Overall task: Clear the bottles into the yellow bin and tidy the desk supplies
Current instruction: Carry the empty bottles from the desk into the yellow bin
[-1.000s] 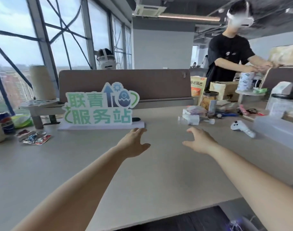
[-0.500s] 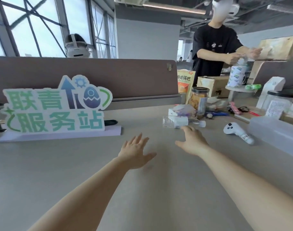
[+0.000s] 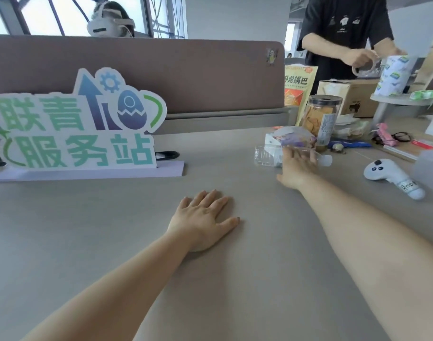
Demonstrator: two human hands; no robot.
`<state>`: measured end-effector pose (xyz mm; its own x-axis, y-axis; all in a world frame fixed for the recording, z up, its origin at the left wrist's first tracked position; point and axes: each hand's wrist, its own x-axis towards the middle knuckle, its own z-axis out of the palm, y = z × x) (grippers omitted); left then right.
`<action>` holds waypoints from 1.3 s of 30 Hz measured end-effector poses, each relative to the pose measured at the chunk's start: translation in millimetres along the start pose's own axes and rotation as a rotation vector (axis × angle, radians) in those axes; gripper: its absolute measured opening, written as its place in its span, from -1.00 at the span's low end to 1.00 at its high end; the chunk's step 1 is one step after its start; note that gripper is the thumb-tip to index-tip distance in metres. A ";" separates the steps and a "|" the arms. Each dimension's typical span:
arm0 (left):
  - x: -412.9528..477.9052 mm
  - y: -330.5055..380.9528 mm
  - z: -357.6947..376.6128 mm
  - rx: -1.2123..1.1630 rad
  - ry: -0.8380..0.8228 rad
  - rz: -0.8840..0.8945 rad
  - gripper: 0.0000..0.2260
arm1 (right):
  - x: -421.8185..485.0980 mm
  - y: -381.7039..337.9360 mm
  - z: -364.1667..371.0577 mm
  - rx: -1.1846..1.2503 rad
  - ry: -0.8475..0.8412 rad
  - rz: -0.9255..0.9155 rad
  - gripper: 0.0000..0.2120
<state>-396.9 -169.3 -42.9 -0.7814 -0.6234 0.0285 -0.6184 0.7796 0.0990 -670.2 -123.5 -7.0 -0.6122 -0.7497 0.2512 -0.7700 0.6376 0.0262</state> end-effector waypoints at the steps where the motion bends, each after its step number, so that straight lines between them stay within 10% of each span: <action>1: 0.6 -0.5 0.2 0.001 -0.002 -0.001 -0.35 | 2.5 0.1 1.5 -0.014 0.019 0.008 -0.19; 24: 1.7 5.4 -7.9 -0.038 0.032 -0.023 -0.39 | -4.9 14.0 -22.4 -0.129 0.014 -0.044 -0.39; 39: -235.2 -123.2 -52.4 -0.063 0.037 -0.260 -0.59 | -207.7 -187.3 -96.5 0.101 -0.040 -0.529 -0.49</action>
<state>-132.6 -121.8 -9.7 -0.5925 -0.8050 0.0305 -0.7906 0.5884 0.1693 -381.6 -70.1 29.2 -0.1409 -0.9713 0.1915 -0.9873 0.1522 0.0456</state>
